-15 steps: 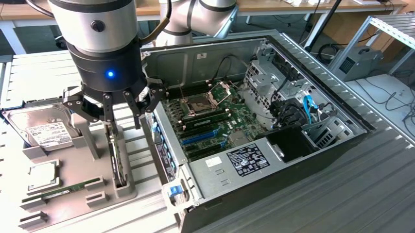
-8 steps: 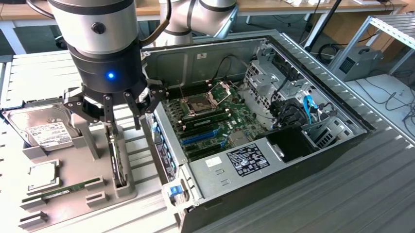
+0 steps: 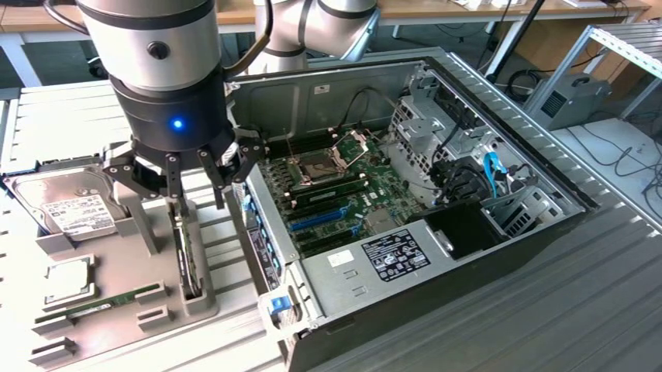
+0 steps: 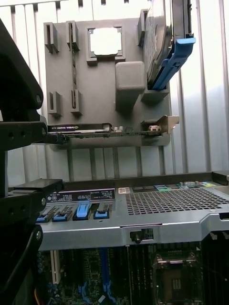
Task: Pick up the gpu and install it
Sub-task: 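Pick up the gpu and move the gpu toward the slot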
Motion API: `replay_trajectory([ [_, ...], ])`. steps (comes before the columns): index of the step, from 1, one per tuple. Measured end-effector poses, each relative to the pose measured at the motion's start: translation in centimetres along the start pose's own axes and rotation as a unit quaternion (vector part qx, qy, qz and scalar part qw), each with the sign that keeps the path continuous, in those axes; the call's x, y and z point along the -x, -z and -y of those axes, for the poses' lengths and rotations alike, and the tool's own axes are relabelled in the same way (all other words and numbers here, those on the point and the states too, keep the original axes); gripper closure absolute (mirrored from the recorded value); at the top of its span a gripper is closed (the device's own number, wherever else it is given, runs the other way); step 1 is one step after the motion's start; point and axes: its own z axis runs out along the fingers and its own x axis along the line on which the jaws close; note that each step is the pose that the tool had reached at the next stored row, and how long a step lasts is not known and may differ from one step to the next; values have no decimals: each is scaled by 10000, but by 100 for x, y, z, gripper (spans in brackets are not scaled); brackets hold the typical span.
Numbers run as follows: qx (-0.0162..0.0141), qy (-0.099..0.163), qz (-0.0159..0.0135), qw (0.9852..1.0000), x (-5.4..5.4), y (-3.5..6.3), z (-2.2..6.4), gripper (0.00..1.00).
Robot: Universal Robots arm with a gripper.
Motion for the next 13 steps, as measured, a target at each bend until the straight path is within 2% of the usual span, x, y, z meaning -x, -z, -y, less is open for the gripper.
replay_trajectory([
  [13,0,0,0,10000,-1,-48,2,58],
])
